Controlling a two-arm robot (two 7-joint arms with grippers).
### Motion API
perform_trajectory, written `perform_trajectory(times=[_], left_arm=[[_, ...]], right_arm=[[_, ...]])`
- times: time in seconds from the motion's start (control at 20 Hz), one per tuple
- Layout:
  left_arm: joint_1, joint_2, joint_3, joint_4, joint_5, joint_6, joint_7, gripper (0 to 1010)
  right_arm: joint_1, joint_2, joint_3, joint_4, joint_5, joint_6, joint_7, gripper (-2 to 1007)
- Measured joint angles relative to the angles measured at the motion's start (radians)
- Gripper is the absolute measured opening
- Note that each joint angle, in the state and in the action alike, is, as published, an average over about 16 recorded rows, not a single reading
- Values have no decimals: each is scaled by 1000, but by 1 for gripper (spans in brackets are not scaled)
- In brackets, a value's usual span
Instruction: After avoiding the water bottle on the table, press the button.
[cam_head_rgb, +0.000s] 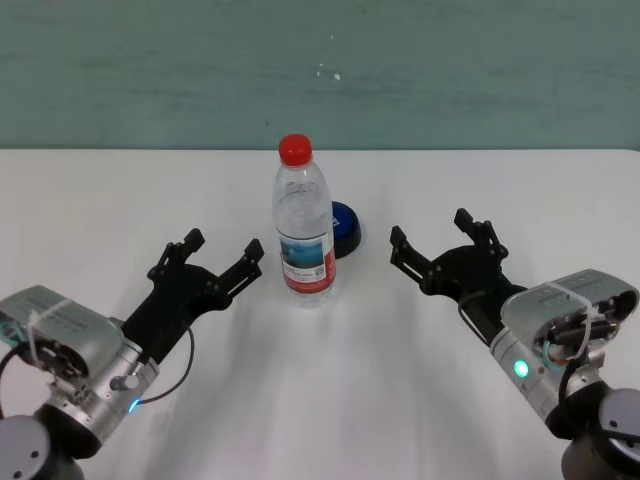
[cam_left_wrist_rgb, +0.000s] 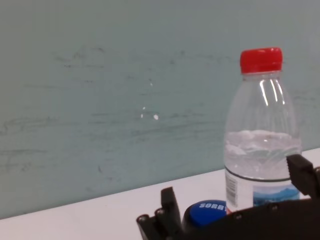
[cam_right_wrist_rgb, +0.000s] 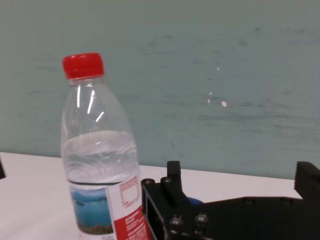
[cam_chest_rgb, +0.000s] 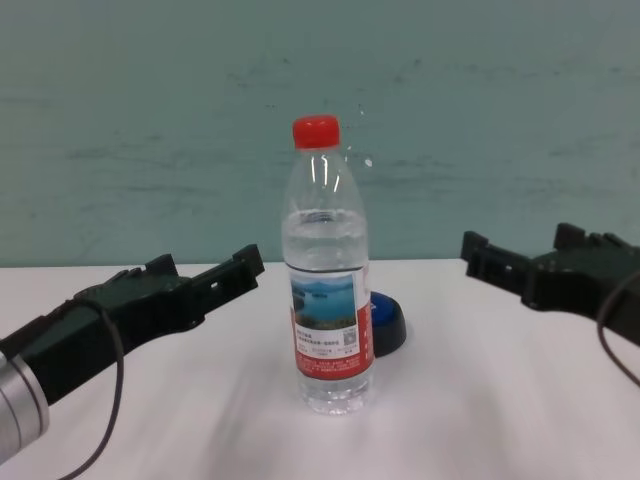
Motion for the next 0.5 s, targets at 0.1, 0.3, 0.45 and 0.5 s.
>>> perform_trajectory(times=[0.1,0.3,0.45,0.5], left_arm=[[0,0,0,0,0,0,0,1010],[0,0,0,0,0,0,0,1010],[0,0,0,0,0,0,0,1010],[0,0,0,0,0,0,0,1010]], right_arm=[[-8,-3,-2,-3,-4,-2,-1,1004],[-19,-8,-7,-6,-12,-4,-3,1004],[-23,-11,-9,-7,-14,-4,-4,1004],[-24,-12,-10,-7,-15,-4,-5,1004]])
